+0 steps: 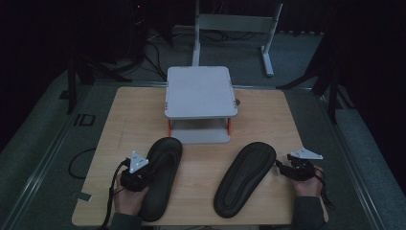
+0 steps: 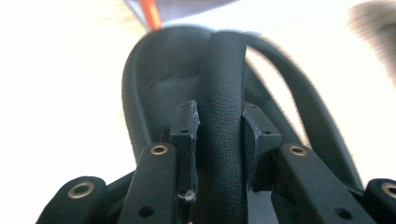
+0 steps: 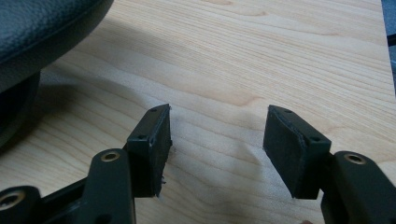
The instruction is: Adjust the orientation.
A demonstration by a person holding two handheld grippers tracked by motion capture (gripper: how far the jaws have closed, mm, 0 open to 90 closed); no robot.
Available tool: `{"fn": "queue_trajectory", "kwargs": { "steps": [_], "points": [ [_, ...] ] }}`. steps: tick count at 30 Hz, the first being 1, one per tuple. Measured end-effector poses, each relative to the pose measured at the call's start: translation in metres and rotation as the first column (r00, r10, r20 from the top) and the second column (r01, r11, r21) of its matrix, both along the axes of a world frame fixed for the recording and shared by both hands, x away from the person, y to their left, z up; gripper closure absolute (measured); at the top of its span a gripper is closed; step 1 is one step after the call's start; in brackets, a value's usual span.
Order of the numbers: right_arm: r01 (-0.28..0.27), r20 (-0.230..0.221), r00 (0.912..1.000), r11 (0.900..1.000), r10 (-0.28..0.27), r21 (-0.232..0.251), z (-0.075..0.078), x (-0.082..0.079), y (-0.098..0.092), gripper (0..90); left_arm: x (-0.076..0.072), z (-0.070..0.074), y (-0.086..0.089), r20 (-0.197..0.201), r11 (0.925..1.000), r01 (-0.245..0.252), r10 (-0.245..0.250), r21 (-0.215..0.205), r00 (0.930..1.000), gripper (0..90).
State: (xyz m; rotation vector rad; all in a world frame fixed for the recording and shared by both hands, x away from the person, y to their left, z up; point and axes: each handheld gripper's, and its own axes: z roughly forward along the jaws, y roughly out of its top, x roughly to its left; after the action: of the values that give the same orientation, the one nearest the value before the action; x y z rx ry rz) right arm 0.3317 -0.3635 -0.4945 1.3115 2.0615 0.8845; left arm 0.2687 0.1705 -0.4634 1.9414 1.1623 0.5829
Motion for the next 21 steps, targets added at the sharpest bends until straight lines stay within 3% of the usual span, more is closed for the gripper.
{"fn": "queue_trajectory", "kwargs": {
  "steps": [1,7,10,16,21],
  "points": [
    [0.0,0.0,1.0,1.0,0.0,0.0,0.0,0.0,0.0,41.1,0.001,0.0,-0.001,-0.001,0.9998,-0.004,0.004,0.018,1.0,70.2],
    [-0.002,0.003,1.0,1.0,0.002,0.0,0.0,0.0,0.0,41.1,0.012,-0.007,0.0,-0.008,1.0,-0.001,0.0,-0.003,1.0,70.2],
    [-0.003,0.0,1.0,1.0,0.003,-0.001,0.0,0.0,0.0,41.1,0.016,-0.01,0.001,-0.025,0.9999,-0.01,0.01,0.009,0.9996,68.3],
    [-0.01,0.002,1.0,1.0,0.01,-0.002,0.001,-0.001,0.002,41.1,0.009,-0.001,0.005,0.019,0.9989,-0.036,0.036,-0.028,0.9991,50.4],
    [-0.025,0.007,0.9997,1.0,0.025,-0.006,0.002,-0.002,0.005,40.8,0.002,0.01,0.004,0.053,0.9987,-0.033,0.035,-0.04,0.998,47.1]
  ]
}}
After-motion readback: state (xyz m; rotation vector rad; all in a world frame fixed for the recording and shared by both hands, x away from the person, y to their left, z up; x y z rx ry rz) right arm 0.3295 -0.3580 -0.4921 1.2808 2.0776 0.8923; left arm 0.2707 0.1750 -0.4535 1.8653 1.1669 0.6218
